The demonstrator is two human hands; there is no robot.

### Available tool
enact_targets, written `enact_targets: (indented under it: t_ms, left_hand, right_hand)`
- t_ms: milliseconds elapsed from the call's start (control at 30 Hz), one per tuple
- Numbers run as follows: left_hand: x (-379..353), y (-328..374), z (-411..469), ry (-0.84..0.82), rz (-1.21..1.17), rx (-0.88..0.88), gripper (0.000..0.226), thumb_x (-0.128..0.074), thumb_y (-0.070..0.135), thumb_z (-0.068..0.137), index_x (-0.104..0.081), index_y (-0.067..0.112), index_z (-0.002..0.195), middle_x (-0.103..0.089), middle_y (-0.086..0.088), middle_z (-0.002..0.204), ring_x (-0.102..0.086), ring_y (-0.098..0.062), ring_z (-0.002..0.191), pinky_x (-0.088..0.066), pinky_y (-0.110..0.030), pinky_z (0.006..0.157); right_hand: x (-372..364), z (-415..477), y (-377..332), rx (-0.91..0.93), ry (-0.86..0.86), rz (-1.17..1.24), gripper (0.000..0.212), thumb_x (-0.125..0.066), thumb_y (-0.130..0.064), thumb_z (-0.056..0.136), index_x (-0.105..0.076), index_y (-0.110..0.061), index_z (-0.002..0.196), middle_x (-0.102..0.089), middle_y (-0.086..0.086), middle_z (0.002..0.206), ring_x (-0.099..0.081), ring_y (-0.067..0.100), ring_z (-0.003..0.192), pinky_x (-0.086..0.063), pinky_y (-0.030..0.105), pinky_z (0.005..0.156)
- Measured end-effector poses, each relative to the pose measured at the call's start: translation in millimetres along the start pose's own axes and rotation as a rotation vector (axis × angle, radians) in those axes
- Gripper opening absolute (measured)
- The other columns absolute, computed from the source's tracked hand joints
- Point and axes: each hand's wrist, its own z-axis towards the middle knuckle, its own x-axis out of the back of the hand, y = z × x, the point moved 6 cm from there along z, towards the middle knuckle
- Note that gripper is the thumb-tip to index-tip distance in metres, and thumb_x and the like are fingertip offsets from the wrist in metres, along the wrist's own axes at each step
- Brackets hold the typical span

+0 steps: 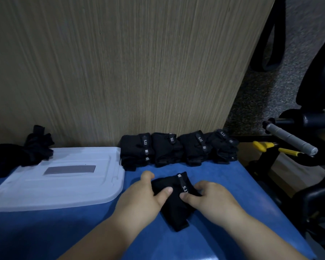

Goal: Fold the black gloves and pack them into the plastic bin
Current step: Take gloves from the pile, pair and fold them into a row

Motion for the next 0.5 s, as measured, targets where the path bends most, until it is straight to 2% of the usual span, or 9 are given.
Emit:
enact_targets:
  t_ms: [67, 167, 200, 267, 333, 400, 467, 500]
  left_hand:
    - [-2.7, 1.8, -0.6, -0.018, -0.162, 0.022, 0.065, -0.057, 0.054, 0.087, -0.027, 0.029, 0.139, -0.06, 0.013, 0.078, -0.059, -0.001, 0.076, -0.042, -0.018, 0.06]
    - [-4.2, 3.1, 0.2, 0.015, -0.419, 0.064, 0.07, -0.066, 0.039, 0.087, -0.025, 0.028, 0.143, -0.068, 0.009, 0.087, -0.064, 0.0, 0.078, -0.045, -0.012, 0.062]
    - [-4.8, 4.0, 1.5, 0.03, -0.511, 0.079, 0.07, -0.067, 0.035, 0.087, -0.026, 0.028, 0.143, -0.07, 0.006, 0.088, -0.066, -0.003, 0.08, -0.049, -0.014, 0.067]
    - [-6.8, 7.4, 4.4, 0.049, -0.698, 0.104, 0.064, -0.069, 0.027, 0.087, -0.031, 0.028, 0.139, -0.074, 0.007, 0.085, -0.07, -0.007, 0.082, -0.055, -0.029, 0.081]
    - [-9.7, 14.8, 8.4, 0.05, -0.829, 0.099, 0.053, -0.068, 0.021, 0.088, -0.037, 0.028, 0.13, -0.074, 0.013, 0.08, -0.071, -0.006, 0.08, -0.056, -0.036, 0.085]
    - [-13.5, 25.1, 13.3, 0.032, -0.911, 0.09, 0.042, -0.068, 0.018, 0.088, -0.042, 0.027, 0.12, -0.074, 0.015, 0.079, -0.071, -0.006, 0.079, -0.056, -0.035, 0.081]
    - [-18.7, 35.2, 19.7, 0.006, -0.97, 0.113, 0.033, -0.069, 0.018, 0.087, -0.047, 0.025, 0.113, -0.075, 0.008, 0.084, -0.072, -0.011, 0.083, -0.057, -0.036, 0.08]
    - [-21.3, 40.8, 23.3, -0.003, -0.996, 0.126, 0.033, -0.07, 0.02, 0.087, -0.049, 0.023, 0.111, -0.075, 0.004, 0.09, -0.071, -0.015, 0.087, -0.057, -0.039, 0.083]
  right_hand:
    - [-4.4, 0.4, 0.2, 0.016, -0.011, 0.045, 0.036, -0.065, -0.059, 0.078, -0.064, -0.026, 0.094, -0.067, -0.008, 0.087, -0.062, 0.007, 0.084, -0.053, 0.031, 0.08]
    - [-8.9, -0.9, -1.5, 0.048, -0.018, 0.166, 0.031, -0.064, -0.057, 0.08, -0.06, -0.029, 0.094, -0.065, -0.013, 0.092, -0.06, 0.002, 0.087, -0.051, 0.023, 0.078]
    - [-7.8, -1.0, -1.9, 0.066, 0.005, 0.193, 0.029, -0.063, -0.056, 0.082, -0.057, -0.031, 0.095, -0.062, -0.014, 0.095, -0.058, 0.002, 0.089, -0.048, 0.02, 0.077]
    - [-2.3, -0.7, -3.3, 0.105, 0.074, 0.278, 0.023, -0.061, -0.051, 0.086, -0.053, -0.031, 0.094, -0.058, -0.012, 0.097, -0.056, 0.005, 0.09, -0.046, 0.021, 0.076]
    - [0.6, 0.6, -3.1, 0.11, 0.083, 0.473, 0.021, -0.059, -0.045, 0.089, -0.054, -0.026, 0.094, -0.065, -0.004, 0.094, -0.062, 0.013, 0.088, -0.052, 0.033, 0.081]
    - [-0.5, 2.8, -1.3, 0.058, 0.03, 0.779, 0.022, -0.057, -0.039, 0.092, -0.051, -0.019, 0.1, -0.07, 0.007, 0.097, -0.067, 0.024, 0.088, -0.056, 0.045, 0.08]
    - [0.9, 5.0, -0.4, -0.001, -0.016, 1.051, 0.022, -0.056, -0.028, 0.095, -0.047, -0.014, 0.108, -0.069, 0.015, 0.1, -0.067, 0.028, 0.082, -0.055, 0.042, 0.067]
    - [5.5, 7.6, 1.4, -0.008, 0.007, 1.111, 0.021, -0.057, -0.023, 0.095, -0.047, -0.014, 0.111, -0.069, 0.015, 0.099, -0.067, 0.027, 0.08, -0.054, 0.039, 0.061]
